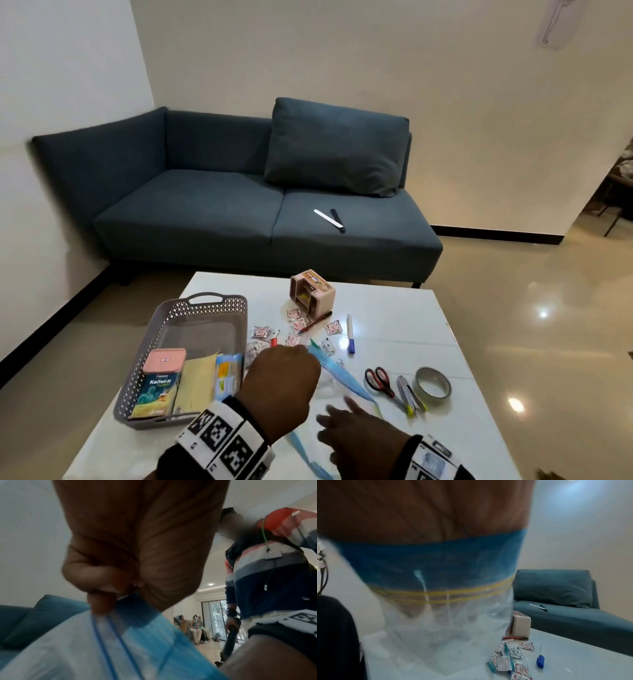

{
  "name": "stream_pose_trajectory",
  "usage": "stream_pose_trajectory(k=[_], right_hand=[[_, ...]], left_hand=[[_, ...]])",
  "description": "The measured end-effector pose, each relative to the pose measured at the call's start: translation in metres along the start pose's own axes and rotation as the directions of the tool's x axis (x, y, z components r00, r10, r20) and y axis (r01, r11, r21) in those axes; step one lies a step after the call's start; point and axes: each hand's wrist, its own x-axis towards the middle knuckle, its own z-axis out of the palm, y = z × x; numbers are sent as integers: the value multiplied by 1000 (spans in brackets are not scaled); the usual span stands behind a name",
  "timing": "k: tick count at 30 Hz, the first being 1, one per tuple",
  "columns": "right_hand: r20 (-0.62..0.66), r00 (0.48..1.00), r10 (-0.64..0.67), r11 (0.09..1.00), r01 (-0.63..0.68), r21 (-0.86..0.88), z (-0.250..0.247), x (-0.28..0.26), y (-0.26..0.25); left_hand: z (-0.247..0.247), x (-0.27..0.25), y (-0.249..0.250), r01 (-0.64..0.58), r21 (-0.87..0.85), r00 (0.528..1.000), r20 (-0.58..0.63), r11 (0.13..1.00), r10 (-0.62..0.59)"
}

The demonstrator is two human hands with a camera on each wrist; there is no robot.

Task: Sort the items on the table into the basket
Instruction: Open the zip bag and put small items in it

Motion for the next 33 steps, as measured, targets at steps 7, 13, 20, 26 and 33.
stream_pose_trajectory(k=[7, 13, 20, 26, 33], right_hand=[[-563, 825, 44, 901, 210, 379, 19, -10, 44], [-351, 758, 551, 787, -330, 521, 62, 29, 171], [-303, 563, 769, 627, -571, 530, 119, 76, 237], [-247, 612, 751, 660, -675, 330, 115, 88, 233], [-330, 553, 765, 638, -584, 502, 108, 73, 236]], left_hand=[[49, 16, 12, 102, -27, 955, 283, 994, -90], [77, 39, 17, 405, -99, 913, 99, 909, -396], [178, 81, 69, 405, -53, 899, -158, 913, -408], [263, 109, 89, 124, -273, 958, -217, 954, -187], [259, 121, 73, 329, -634, 943, 176, 700, -284]])
